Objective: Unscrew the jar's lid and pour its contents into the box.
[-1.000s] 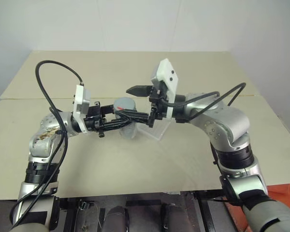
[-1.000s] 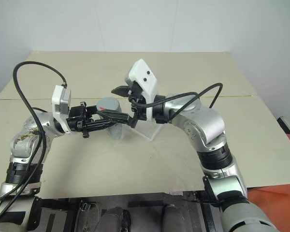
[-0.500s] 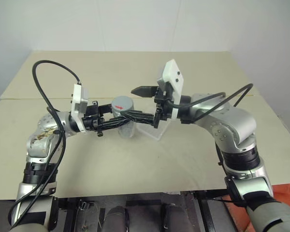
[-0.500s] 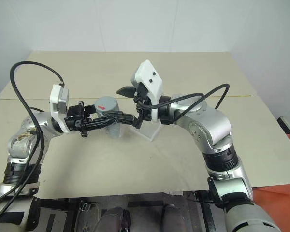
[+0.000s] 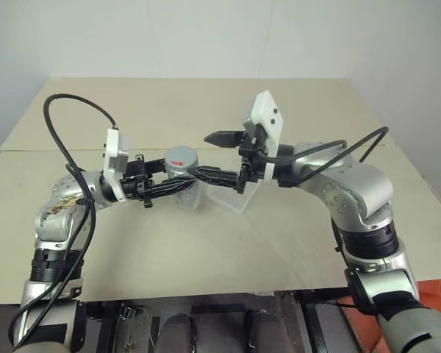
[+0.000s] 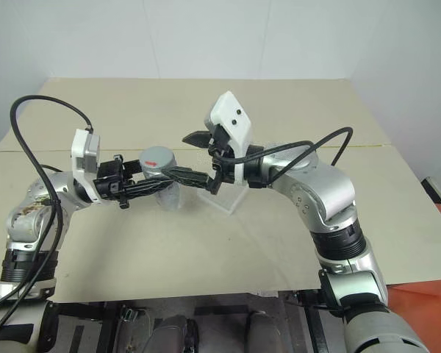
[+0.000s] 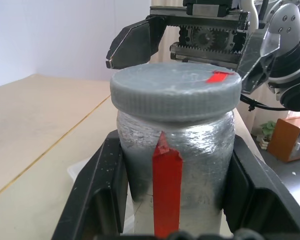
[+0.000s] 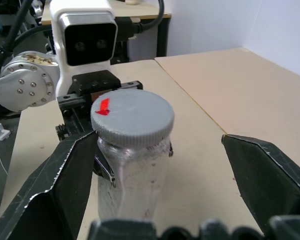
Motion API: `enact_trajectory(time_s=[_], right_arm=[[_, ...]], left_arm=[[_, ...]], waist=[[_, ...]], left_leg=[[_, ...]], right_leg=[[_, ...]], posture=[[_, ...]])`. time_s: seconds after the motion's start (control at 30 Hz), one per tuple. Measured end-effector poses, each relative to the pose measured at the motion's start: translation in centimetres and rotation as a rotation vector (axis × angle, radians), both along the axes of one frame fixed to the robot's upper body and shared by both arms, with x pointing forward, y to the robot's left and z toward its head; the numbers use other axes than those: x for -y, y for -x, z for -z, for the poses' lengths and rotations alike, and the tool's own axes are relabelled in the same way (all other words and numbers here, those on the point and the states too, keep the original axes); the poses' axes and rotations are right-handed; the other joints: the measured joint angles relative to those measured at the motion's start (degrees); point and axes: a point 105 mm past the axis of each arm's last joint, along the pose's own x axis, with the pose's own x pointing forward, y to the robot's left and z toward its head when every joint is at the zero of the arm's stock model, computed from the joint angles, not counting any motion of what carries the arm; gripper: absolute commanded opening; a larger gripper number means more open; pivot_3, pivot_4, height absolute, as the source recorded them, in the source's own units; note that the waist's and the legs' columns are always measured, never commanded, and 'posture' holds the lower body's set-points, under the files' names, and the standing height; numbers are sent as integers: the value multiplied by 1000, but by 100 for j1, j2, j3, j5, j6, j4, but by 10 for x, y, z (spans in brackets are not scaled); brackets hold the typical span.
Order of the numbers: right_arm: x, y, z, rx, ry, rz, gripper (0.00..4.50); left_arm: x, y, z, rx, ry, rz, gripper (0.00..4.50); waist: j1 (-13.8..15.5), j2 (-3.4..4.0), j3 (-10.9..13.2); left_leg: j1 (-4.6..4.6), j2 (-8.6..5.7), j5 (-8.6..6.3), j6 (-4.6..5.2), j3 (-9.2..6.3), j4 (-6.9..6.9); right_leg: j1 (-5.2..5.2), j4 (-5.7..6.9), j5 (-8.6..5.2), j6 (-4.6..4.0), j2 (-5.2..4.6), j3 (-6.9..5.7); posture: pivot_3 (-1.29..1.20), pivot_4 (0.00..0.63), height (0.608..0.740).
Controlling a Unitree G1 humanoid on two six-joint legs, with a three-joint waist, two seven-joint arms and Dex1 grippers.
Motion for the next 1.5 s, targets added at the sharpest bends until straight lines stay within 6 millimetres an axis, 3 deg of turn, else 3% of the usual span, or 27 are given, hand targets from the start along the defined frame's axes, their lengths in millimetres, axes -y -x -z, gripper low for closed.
enact_trajectory(time_s=[0.23, 0.6, 0.8, 1.03, 1.3, 1.5], right_arm=[[23, -26, 1, -22, -12, 170, 4500], [32, -23, -1, -17, -23, 169, 4500], [17, 7, -11, 11, -54, 18, 4500], [-4, 13, -4, -11, -57, -32, 4500], [-29, 5, 0, 20, -21, -9, 4500], [-29, -4, 2, 12, -10, 24, 4500]], left_arm=[[3, 12, 1, 2, -5, 67, 2080], [3, 10, 0, 6, -3, 58, 2080], [9, -4, 7, -2, -9, 34, 2080], [16, -9, 7, 3, -9, 49, 2080], [16, -8, 7, 3, -13, 59, 2080], [16, -9, 8, 2, -13, 57, 2080]], waist=[[3, 0, 0], [0, 0, 0], [6, 0, 0], [-6, 0, 0], [-7, 0, 0], [-1, 0, 0]], left_leg=[[-1, 0, 0, 0, 0, -1], [-2, 0, 0, 0, 1, -2], [-1, -1, -1, 2, 0, -1], [0, -1, -1, 1, 1, -1], [-2, -1, 0, 1, 0, -1], [-2, 0, 0, 1, 0, -1]], right_leg=[[-1, -2, 0, 0, 0, 0], [-1, -4, 0, 0, 0, 1], [1, -4, 0, 0, 0, 0], [0, -2, 0, 1, 0, 0], [0, -2, 0, 1, 0, 0], [0, -2, 0, 0, 0, -1]], posture=[[0, 150, 740], [0, 150, 740], [0, 150, 740], [0, 150, 740], [0, 150, 740], [0, 150, 740]])
